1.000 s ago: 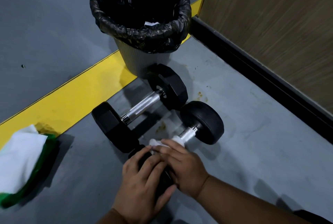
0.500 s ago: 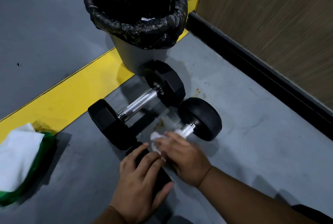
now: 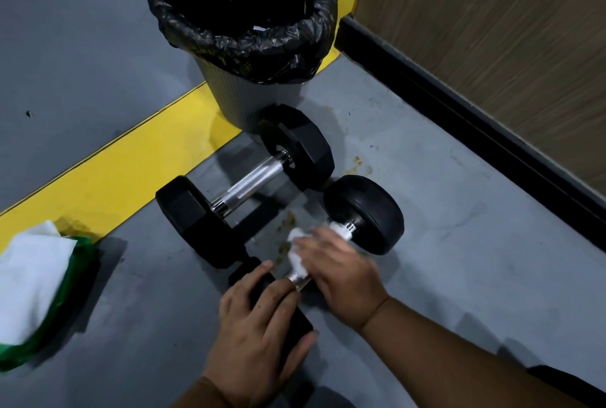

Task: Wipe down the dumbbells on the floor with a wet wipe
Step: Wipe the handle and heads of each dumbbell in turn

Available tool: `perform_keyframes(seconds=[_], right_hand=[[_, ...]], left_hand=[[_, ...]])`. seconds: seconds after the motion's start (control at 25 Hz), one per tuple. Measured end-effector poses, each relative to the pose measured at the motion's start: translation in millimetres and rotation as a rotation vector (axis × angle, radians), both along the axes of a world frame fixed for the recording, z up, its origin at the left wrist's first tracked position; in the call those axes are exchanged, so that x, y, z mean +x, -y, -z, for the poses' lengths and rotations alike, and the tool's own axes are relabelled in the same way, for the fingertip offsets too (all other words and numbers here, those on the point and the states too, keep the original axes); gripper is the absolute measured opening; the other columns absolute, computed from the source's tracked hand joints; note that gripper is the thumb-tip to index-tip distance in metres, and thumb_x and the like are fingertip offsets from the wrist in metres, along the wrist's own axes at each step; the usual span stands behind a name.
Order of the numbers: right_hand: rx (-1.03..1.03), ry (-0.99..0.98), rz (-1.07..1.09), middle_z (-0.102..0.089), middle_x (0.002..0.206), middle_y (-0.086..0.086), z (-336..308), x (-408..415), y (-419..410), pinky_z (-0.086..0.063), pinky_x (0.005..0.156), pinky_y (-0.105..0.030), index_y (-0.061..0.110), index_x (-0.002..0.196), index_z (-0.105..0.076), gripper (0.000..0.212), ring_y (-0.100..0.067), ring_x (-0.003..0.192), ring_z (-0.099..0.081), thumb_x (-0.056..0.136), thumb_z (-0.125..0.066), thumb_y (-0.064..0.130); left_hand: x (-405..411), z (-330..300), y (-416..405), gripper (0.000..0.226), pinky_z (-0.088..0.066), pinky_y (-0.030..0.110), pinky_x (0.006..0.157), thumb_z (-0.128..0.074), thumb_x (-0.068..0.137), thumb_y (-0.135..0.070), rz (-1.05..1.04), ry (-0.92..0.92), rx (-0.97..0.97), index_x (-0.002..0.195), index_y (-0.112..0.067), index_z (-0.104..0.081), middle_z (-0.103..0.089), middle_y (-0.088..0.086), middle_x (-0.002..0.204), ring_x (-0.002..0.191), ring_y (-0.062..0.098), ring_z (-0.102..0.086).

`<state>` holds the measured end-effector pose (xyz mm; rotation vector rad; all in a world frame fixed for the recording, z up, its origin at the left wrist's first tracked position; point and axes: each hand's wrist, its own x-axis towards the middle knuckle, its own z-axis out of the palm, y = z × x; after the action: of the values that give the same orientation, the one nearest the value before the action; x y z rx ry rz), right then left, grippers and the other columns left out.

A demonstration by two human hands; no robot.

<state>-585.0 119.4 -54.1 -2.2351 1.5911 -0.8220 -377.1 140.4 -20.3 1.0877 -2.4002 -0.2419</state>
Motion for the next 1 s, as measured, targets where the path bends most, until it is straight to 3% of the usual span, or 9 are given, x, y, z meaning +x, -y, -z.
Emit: perform_keyframes(seconds=[0.12, 0.24, 0.36, 0.56, 0.68, 0.8, 0.88, 1.0], right_hand=[[-0.003, 0.084, 0.178, -0.066, 0.135, 0.004, 1, 2, 0, -0.049, 0.106, -0.037, 0.011, 0.117, -0.073, 0.024, -0.024, 0.138, -0.049, 0.102, -0.055, 0.014], [0.036, 0.087, -0.009, -0.061, 0.141, 0.008, -3, 24, -17, -0.052, 0.101, -0.032, 0.015, 0.124, -0.070, 0.028, -0.020, 0.141, -0.046, 0.100, -0.057, 0.017], [0.028, 0.009, -0.143, -0.059, 0.144, 0.008, -1, 12, -12, -0.056, 0.095, -0.038, 0.019, 0.130, -0.067, 0.032, -0.020, 0.140, -0.048, 0.099, -0.062, 0.016], [0.000, 0.077, 0.208, -0.067, 0.134, 0.001, 3, -4, 3, -0.049, 0.106, -0.041, 0.009, 0.117, -0.073, 0.024, -0.026, 0.137, -0.051, 0.098, -0.059, 0.007], [0.045, 0.066, -0.042, -0.061, 0.141, 0.006, -3, 21, -16, -0.048, 0.107, -0.031, 0.015, 0.127, -0.069, 0.031, -0.022, 0.140, -0.047, 0.098, -0.060, 0.011], [0.020, -0.013, -0.165, -0.059, 0.143, 0.009, -7, 12, -11, -0.055, 0.097, -0.033, 0.018, 0.131, -0.067, 0.033, -0.016, 0.139, -0.049, 0.100, -0.059, 0.016], [-0.012, -0.027, -0.004, -0.064, 0.138, 0.006, -5, -3, -1, -0.055, 0.095, -0.036, 0.016, 0.123, -0.071, 0.027, -0.020, 0.137, -0.052, 0.099, -0.059, 0.014], [0.022, 0.052, 0.201, -0.065, 0.136, 0.004, 2, -3, -1, -0.049, 0.106, -0.040, 0.012, 0.119, -0.073, 0.025, -0.024, 0.139, -0.049, 0.100, -0.056, 0.010]], left_hand=[[0, 0, -1, 0.045, -0.046, 0.055, 0.093, -0.074, 0.083, -0.050, 0.000, 0.021, 0.000, 0.109, -0.012, -0.074, -0.067, 0.003, 0.121, 0.131, 0.038, -0.052], [0, -1, -2, 0.047, -0.044, 0.053, 0.098, -0.070, 0.086, -0.052, 0.003, -0.010, -0.004, 0.117, -0.017, -0.065, -0.061, 0.000, 0.129, 0.133, 0.035, -0.049], [0, -1, -1, 0.047, -0.045, 0.052, 0.097, -0.073, 0.084, -0.050, -0.002, -0.016, -0.015, 0.116, -0.017, -0.065, -0.061, 0.000, 0.128, 0.133, 0.035, -0.050], [1, -2, -1, 0.045, -0.045, 0.053, 0.094, -0.075, 0.083, -0.051, -0.012, 0.020, 0.003, 0.106, -0.012, -0.075, -0.066, 0.002, 0.120, 0.130, 0.037, -0.052], [0, -2, -2, 0.045, -0.043, 0.051, 0.097, -0.070, 0.087, -0.051, -0.016, -0.004, -0.001, 0.108, -0.012, -0.075, -0.068, 0.004, 0.122, 0.131, 0.036, -0.051], [-2, -1, -3, 0.045, -0.043, 0.052, 0.098, -0.067, 0.088, -0.051, -0.020, 0.003, -0.009, 0.107, -0.012, -0.077, -0.069, 0.004, 0.123, 0.131, 0.035, -0.051], [-2, -2, -4, 0.045, -0.044, 0.053, 0.096, -0.067, 0.089, -0.051, -0.018, 0.014, -0.011, 0.105, -0.012, -0.078, -0.070, 0.003, 0.121, 0.131, 0.036, -0.052], [-2, 0, -6, 0.043, -0.042, 0.051, 0.099, -0.070, 0.087, -0.052, -0.020, 0.017, -0.015, 0.105, -0.013, -0.077, -0.069, 0.002, 0.122, 0.132, 0.035, -0.051]])
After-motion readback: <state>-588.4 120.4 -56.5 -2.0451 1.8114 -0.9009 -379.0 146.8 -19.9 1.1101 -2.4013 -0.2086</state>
